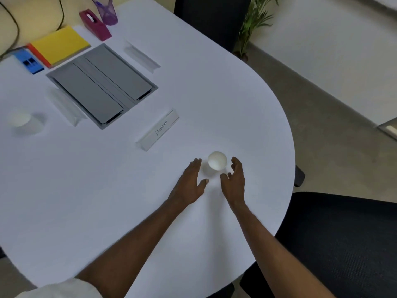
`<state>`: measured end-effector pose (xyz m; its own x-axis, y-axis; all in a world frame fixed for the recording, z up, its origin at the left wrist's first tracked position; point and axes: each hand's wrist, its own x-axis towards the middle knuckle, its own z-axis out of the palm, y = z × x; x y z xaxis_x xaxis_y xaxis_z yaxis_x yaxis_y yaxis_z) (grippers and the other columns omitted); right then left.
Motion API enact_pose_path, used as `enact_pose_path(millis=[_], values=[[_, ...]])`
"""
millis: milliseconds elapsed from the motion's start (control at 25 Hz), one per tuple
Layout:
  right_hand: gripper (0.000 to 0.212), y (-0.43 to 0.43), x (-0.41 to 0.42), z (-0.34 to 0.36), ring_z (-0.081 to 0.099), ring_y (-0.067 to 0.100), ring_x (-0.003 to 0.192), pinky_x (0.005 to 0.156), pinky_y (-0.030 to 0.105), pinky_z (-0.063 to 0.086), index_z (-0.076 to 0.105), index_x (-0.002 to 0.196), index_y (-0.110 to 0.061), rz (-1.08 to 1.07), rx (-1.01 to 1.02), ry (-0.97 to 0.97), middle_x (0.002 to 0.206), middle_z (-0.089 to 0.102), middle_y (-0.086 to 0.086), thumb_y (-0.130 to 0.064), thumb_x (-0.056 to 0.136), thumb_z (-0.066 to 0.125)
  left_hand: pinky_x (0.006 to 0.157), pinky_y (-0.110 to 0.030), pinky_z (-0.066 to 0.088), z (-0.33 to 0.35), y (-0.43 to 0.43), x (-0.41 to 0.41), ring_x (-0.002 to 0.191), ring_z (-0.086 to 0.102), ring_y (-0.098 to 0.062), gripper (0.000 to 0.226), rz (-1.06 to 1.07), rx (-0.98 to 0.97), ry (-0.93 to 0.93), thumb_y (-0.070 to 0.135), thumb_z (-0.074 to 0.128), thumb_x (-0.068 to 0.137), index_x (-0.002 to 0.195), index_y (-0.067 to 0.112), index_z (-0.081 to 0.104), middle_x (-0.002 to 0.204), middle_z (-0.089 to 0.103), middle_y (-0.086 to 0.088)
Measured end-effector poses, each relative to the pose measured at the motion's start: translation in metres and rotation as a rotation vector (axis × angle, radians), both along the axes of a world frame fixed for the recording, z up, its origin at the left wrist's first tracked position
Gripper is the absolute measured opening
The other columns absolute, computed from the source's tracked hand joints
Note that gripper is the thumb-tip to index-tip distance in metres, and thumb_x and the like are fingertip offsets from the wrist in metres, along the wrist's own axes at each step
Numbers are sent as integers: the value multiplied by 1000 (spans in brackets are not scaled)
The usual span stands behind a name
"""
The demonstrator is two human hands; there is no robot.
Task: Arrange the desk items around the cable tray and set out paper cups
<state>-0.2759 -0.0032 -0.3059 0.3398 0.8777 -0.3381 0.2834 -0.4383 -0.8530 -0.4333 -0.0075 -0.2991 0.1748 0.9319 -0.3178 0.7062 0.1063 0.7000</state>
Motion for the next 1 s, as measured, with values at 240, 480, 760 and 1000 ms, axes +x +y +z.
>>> enact_pose_path(millis=[240,480,760,1000], values=[[63,-59,-55,16,25,19,154,124,31,24,27,158,-10,186,176,-311,165,30,4,-16,101,54,126,-31,3,19,-53,-57,158,4,-16,63,-38,133,140,38,41,106,161,21,15,170,11,0],[69,-127,-156,40,6,9,157,129,34,16,19,161,-15,499,279,-392,169,16,-4,-43,104,46,129,-39,2,60,-123,-149,158,-2,-16,62,-10,273,380,44,29,107,162,20,14,170,5,0],[71,-189,-307,101,6,8,157,125,26,11,18,160,-20,635,403,-298,169,16,-5,-49,102,46,128,-36,-5,135,-223,-306,158,-3,-15,58,141,448,440,39,29,108,161,16,18,170,8,0],[75,-228,-446,172,7,10,157,124,29,14,18,161,-20,785,530,-260,169,14,-5,-54,99,44,127,-40,-5,220,-282,-449,158,-5,-19,60,260,540,553,38,32,108,161,15,16,170,6,-1]])
